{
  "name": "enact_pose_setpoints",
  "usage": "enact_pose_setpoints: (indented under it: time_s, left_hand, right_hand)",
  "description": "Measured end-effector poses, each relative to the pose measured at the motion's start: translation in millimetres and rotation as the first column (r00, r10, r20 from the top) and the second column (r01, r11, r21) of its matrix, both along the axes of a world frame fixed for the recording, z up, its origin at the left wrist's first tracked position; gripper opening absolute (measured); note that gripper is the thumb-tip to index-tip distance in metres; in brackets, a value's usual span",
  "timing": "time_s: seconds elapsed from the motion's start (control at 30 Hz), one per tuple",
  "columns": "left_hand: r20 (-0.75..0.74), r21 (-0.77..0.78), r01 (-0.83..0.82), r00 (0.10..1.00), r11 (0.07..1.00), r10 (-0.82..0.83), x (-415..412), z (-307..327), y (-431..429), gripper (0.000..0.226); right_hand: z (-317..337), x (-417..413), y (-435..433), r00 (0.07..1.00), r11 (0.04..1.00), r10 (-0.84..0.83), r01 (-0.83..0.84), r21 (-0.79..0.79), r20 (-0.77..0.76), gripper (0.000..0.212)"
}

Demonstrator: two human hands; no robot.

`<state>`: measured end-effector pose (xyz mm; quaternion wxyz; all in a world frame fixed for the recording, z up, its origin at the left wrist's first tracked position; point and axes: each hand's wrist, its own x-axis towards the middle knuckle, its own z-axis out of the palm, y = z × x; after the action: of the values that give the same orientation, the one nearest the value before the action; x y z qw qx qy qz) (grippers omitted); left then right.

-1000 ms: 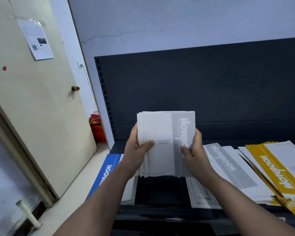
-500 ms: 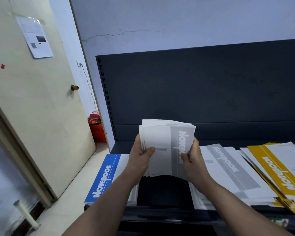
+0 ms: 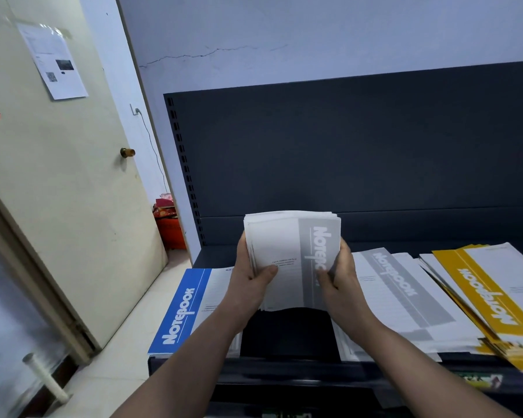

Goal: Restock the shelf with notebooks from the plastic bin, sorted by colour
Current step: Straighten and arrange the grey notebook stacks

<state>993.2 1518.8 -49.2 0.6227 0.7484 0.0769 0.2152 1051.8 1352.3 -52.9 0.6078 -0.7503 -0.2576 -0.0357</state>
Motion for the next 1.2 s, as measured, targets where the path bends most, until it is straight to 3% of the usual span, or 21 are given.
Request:
enact_pose_setpoints:
  time_s: [0.67, 0.77, 0.97, 1.2]
  left_hand:
    - [-0.049, 0.057, -0.112, 0.992, 0.992, 0.115, -4.3, 15.1, -5.9, 0.079]
    - [-0.062, 0.115, -0.096, 0.993, 0.989, 0.104, -2.7, 35.2, 4.9, 0.084]
    - [-0.345, 0.209, -0.070, 0.928, 0.975, 0.140, 0.1, 39.2, 11.9, 0.060]
    - [-0.453, 0.437, -0.033, 0.856, 0.899, 0.251, 11.1, 16.2, 7.6, 0.050]
  right_hand:
    - [3.3, -9.0, 16.3, 0.998, 0.999, -0.026, 0.027, 0.023, -0.063, 0.079]
    - [22.0, -2.7, 10.5, 0.997, 0.993, 0.012, -0.020, -0.112, -0.071, 0.086]
    - [25.2, 18.5, 1.0, 0.955, 0.903, 0.020, -0.145, -0.405, -0.297, 0.088]
    - [2.2, 19.2, 9.8, 0.960, 0.784, -0.099, -0.088, -0.614, -0.263, 0.069]
